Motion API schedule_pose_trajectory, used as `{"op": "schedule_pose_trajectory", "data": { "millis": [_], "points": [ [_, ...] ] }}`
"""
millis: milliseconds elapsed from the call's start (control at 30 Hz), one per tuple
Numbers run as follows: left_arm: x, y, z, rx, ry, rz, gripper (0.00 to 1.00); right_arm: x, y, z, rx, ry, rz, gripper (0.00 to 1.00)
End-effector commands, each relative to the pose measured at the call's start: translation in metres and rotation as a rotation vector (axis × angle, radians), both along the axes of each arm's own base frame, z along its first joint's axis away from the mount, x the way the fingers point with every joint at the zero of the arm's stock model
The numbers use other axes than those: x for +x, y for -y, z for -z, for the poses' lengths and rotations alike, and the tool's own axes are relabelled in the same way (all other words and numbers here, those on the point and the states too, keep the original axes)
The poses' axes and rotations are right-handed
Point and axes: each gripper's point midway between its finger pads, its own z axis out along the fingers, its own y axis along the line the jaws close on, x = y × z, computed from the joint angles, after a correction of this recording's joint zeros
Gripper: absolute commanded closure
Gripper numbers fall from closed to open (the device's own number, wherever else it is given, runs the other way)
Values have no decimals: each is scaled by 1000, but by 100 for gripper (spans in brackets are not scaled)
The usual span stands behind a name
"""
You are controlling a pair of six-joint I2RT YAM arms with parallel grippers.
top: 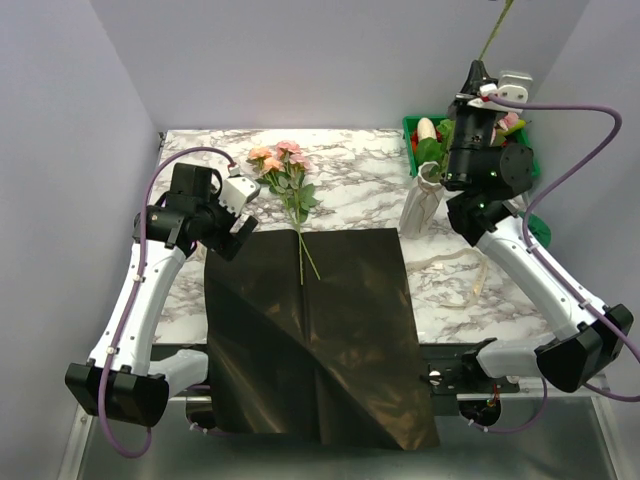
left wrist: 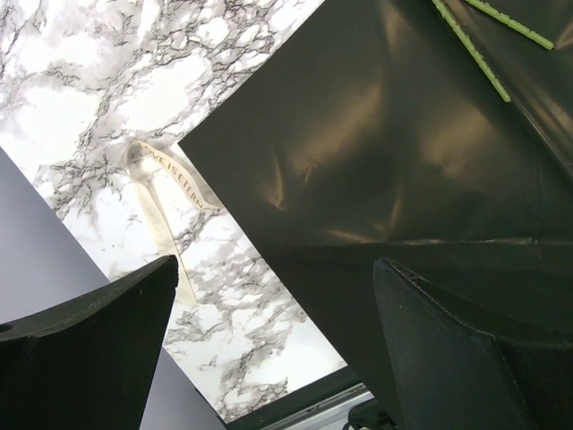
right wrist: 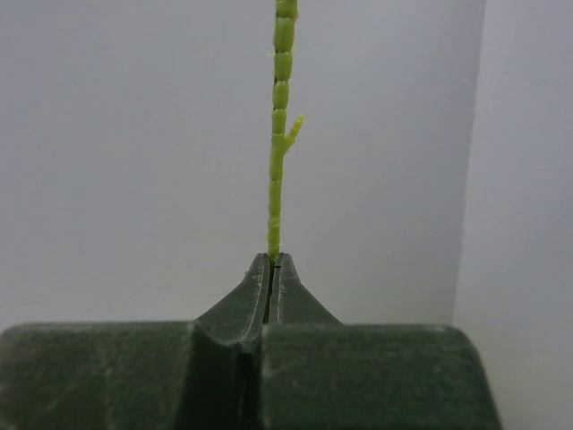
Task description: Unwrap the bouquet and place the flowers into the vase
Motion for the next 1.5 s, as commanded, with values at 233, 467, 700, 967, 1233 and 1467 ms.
{"op": "schedule_pose_trajectory", "data": {
  "millis": [233, 467, 700, 967, 1233, 1467],
  "points": [
    [4, 2, -2, -2, -9, 25, 1, 24, -9, 36, 23, -42, -8, 99],
    [6, 0, 1, 15, -15, 30, 1, 37, -12, 47, 18, -50, 7, 99],
    [10, 1, 1, 17, -19, 35, 1, 47, -17, 74, 10, -96, 8, 99],
    [8, -1, -6, 24, -2, 33, 1, 44, -27, 122, 75, -265, -62, 99],
    [3, 0, -14, 4, 18, 26, 1, 20, -39, 160, 112, -439, -56, 82],
    [-7, -1, -17, -1, 34, 28, 1, -23, -29, 181, 135, -511, -10, 41]
  ]
}}
